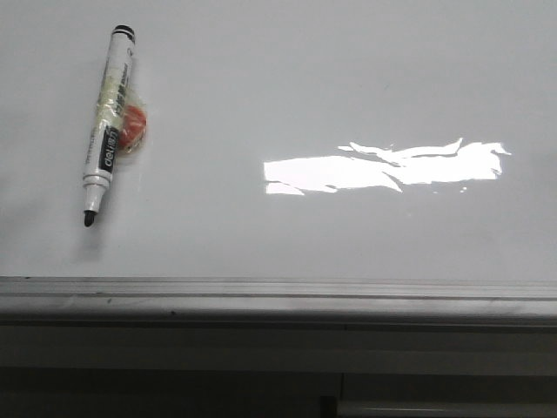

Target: Write number 0 on whiteboard

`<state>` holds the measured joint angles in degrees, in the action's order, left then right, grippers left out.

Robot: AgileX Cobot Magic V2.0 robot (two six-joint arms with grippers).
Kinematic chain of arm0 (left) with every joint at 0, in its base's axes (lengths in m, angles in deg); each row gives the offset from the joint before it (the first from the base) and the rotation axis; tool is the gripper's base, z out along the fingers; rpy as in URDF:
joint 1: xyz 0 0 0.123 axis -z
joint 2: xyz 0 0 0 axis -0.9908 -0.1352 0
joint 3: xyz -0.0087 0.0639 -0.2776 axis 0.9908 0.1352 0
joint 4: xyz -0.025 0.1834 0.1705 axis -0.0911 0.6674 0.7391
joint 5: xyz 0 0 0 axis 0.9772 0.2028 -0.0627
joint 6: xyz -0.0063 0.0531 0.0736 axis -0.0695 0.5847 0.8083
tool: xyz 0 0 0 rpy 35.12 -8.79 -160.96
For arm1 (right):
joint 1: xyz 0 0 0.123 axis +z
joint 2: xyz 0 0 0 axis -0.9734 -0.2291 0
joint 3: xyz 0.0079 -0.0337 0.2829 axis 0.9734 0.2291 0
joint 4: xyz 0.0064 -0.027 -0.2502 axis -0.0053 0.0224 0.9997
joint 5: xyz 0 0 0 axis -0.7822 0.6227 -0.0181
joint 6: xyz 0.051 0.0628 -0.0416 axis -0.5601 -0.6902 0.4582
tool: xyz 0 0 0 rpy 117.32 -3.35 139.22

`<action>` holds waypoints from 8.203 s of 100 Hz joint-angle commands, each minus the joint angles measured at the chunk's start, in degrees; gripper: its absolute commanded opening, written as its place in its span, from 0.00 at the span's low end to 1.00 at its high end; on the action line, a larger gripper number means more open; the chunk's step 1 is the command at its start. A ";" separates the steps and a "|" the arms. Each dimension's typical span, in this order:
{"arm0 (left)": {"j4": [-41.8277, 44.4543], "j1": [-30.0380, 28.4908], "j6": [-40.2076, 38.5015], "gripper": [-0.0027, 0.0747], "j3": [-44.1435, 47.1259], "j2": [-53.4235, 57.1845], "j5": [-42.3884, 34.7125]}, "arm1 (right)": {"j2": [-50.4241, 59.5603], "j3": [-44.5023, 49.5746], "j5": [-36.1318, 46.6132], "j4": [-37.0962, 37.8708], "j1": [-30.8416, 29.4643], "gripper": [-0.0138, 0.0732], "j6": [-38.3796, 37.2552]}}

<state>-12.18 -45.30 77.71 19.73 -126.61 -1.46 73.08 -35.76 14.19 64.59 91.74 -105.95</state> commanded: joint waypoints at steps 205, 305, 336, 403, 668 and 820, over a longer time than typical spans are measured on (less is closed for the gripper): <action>10.07 12.13 1.11 0.01 -2.75 -15.70 -11.42 | -11.04 -2.03 8.48 -32.07 8.15 0.09 34.50; 48.12 15.72 1.11 0.01 -2.62 -13.08 -9.45 | -47.47 -14.36 30.81 -57.53 30.75 0.56 71.64; 48.12 15.72 1.11 0.01 -2.62 -13.08 -9.10 | -49.39 -14.50 31.74 -57.53 31.15 0.23 71.64; 39.48 15.80 0.90 0.51 -7.83 -9.62 17.51 | -50.47 -14.50 37.53 -58.51 31.15 0.08 71.64; 71.38 15.58 -33.98 0.01 -9.84 28.99 24.43 | -47.90 -14.50 31.57 -57.19 20.78 0.08 68.42; 71.69 15.58 -34.15 0.01 -9.84 28.99 24.43 | -47.28 -10.89 23.96 -57.36 11.24 0.08 68.42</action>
<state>57.50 -30.05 44.41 11.28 -96.87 25.51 27.72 -45.96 36.32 6.56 102.49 -37.62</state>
